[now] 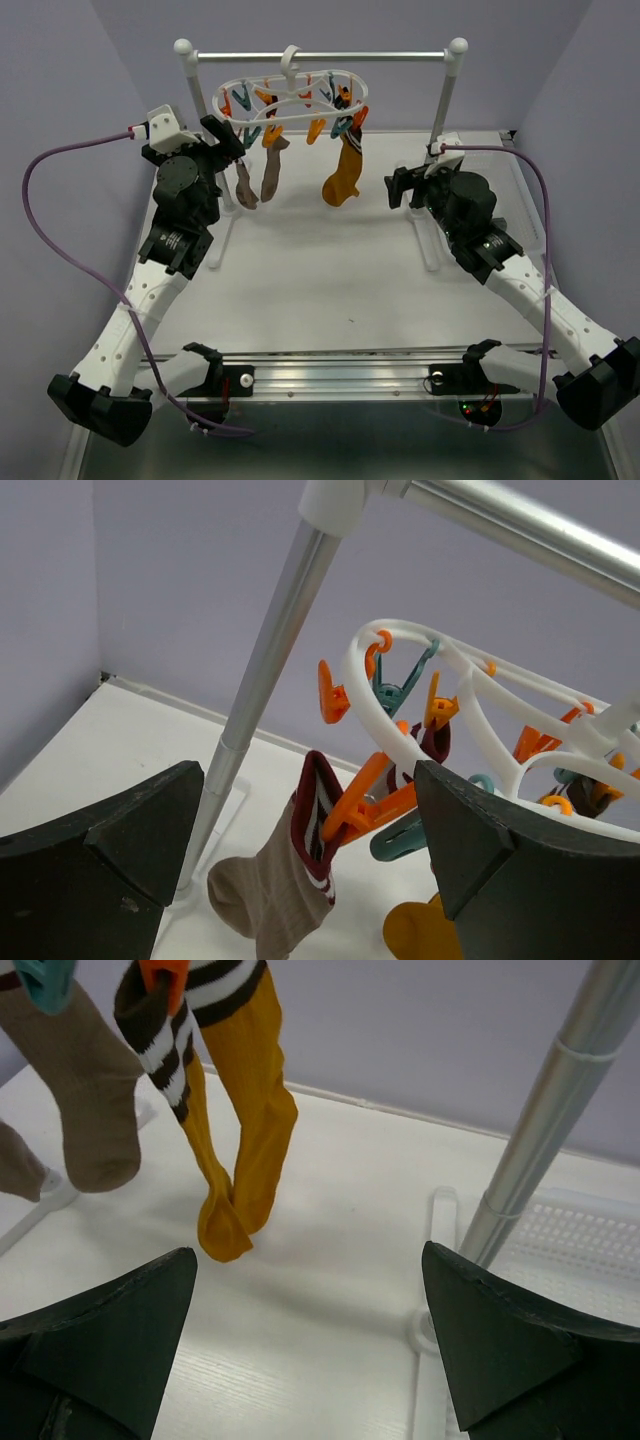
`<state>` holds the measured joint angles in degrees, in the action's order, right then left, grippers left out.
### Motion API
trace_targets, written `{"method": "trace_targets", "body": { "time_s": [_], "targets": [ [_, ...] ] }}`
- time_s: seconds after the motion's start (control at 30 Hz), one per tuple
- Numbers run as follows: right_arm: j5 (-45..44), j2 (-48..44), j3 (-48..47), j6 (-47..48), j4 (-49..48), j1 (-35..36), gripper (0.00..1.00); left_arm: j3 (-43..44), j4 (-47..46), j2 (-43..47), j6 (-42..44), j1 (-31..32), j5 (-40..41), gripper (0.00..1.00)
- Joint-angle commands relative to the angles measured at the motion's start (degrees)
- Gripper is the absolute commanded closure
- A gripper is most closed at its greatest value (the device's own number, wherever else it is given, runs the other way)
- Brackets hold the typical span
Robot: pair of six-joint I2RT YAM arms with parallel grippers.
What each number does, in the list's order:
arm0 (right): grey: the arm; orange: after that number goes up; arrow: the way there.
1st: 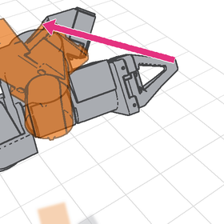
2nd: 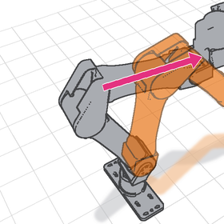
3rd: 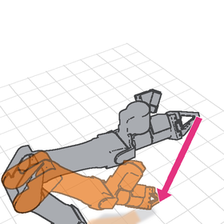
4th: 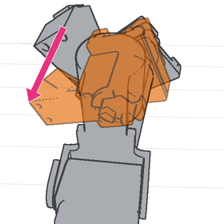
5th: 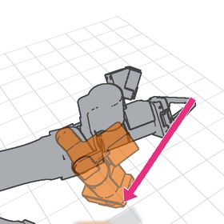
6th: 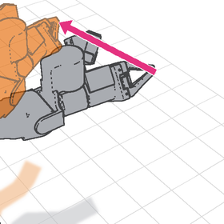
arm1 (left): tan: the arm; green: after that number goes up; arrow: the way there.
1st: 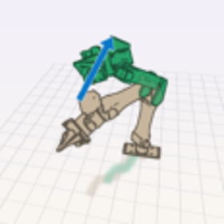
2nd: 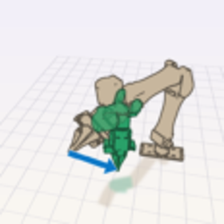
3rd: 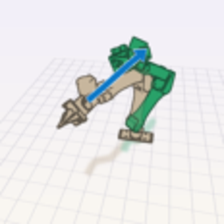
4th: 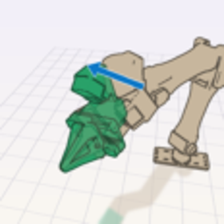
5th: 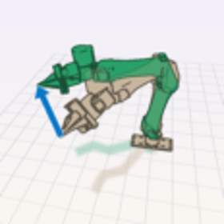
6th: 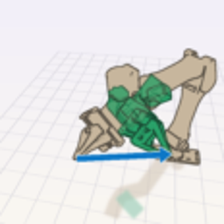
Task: Clip the socks to the hanger
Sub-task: Pick up the sock from the bin.
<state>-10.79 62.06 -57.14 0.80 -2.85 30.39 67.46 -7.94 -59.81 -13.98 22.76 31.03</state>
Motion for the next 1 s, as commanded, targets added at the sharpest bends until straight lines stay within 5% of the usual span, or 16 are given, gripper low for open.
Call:
{"method": "trace_targets", "body": {
  "time_s": [0.0, 0.3, 0.6, 0.97],
  "targets": [
    [-3.98, -0.27, -1.65, -3.95, 2.32, -2.08, 0.0, -0.31, -2.43, 2.68, 1.32, -0.09, -1.4, 0.01],
    [-10.48, -0.01, -3.76, -12.57, 10.58, -9.55, 0.0, -4.79, -2.6, 9.88, 3.16, -0.18, -10.88, 0.01],
    [-16.28, 1.12, -5.25, -25.8, 19.34, -19.9, 0.0, -7.69, -2.86, 14.2, 3.87, -0.18, -12.21, 0.01],
    [-3.11, 15.01, -8.68, -29.28, 27.63, -35.74, 0.0, -8.31, -2.51, 13.23, 4.66, -0.09, -13.98, 0.01]
  ]
}}
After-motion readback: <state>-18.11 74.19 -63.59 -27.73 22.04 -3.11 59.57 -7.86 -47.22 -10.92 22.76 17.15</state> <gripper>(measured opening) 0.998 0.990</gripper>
